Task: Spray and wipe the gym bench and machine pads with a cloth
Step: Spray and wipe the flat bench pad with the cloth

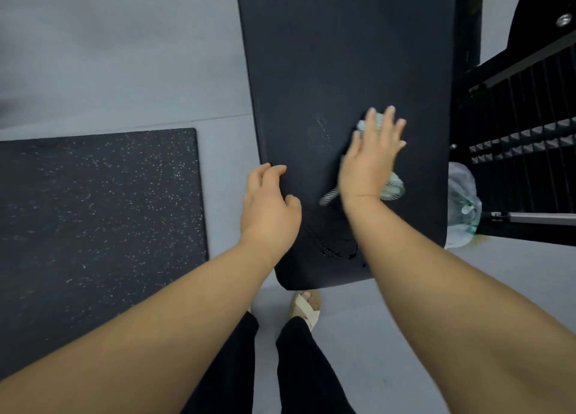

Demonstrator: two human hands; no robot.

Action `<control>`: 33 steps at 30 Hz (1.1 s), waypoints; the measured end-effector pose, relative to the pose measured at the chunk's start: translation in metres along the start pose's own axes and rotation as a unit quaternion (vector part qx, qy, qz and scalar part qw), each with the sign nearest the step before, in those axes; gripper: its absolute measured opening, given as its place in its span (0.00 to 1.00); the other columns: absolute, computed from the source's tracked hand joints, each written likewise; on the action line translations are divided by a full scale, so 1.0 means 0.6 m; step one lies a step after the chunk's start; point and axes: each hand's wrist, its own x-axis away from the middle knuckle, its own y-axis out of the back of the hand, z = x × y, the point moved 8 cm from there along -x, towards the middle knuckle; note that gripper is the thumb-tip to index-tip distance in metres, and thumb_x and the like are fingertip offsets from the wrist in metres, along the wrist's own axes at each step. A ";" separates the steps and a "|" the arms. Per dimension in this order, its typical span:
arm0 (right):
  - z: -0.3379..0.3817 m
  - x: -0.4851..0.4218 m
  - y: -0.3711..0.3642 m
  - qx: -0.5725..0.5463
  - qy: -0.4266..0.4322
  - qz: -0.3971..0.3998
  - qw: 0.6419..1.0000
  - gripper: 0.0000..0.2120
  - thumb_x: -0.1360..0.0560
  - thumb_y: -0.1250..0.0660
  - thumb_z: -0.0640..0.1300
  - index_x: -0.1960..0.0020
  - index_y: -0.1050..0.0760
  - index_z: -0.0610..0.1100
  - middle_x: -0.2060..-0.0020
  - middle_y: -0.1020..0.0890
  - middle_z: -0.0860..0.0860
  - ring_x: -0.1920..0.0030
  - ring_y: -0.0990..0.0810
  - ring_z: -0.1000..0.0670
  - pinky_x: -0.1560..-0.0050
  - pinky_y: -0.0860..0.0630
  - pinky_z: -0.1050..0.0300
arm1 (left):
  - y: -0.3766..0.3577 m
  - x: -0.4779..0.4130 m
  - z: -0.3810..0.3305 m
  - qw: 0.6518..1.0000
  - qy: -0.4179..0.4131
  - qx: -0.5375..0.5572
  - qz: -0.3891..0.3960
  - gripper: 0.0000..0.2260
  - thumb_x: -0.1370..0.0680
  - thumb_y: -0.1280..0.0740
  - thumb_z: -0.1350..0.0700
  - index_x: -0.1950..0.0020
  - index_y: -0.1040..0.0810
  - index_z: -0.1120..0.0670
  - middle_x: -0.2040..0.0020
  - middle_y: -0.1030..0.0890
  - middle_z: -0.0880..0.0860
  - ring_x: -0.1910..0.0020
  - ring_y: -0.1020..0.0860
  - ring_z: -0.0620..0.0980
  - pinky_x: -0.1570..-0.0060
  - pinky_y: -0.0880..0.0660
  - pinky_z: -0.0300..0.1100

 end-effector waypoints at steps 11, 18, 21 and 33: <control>-0.050 0.087 0.003 0.041 0.373 0.146 0.915 0.29 0.29 0.35 0.29 0.30 0.36 0.44 0.30 0.33 0.37 0.30 0.38 0.32 0.32 0.45 0.35 | -0.013 -0.001 -0.007 0.987 0.016 -0.148 0.060 0.27 0.21 0.42 0.57 0.23 0.47 0.53 0.22 0.51 0.47 0.27 0.39 0.50 0.36 0.36 0.44; 0.090 -0.035 -0.031 0.034 0.159 0.042 0.986 0.23 0.20 0.45 0.41 0.25 0.41 0.44 0.24 0.48 0.42 0.24 0.52 0.39 0.27 0.57 0.44 | -0.016 0.001 -0.003 0.981 0.010 -0.186 0.055 0.29 0.22 0.41 0.57 0.23 0.47 0.52 0.22 0.54 0.45 0.28 0.38 0.51 0.39 0.35 0.42; 0.144 0.029 -0.067 0.032 0.333 0.090 0.938 0.23 0.23 0.40 0.37 0.28 0.35 0.41 0.27 0.40 0.39 0.27 0.44 0.35 0.29 0.51 0.40 | -0.011 -0.002 -0.003 0.979 0.009 -0.196 0.047 0.28 0.22 0.41 0.57 0.23 0.46 0.53 0.22 0.53 0.46 0.28 0.39 0.51 0.38 0.35 0.43; -0.091 0.028 0.031 -0.037 0.093 0.015 0.995 0.26 0.21 0.46 0.46 0.27 0.42 0.35 0.28 0.40 0.36 0.27 0.44 0.35 0.27 0.53 0.44 | -0.042 0.011 -0.027 0.976 -0.054 -0.210 0.009 0.26 0.24 0.40 0.59 0.26 0.39 0.53 0.24 0.45 0.49 0.28 0.42 0.51 0.34 0.39 0.43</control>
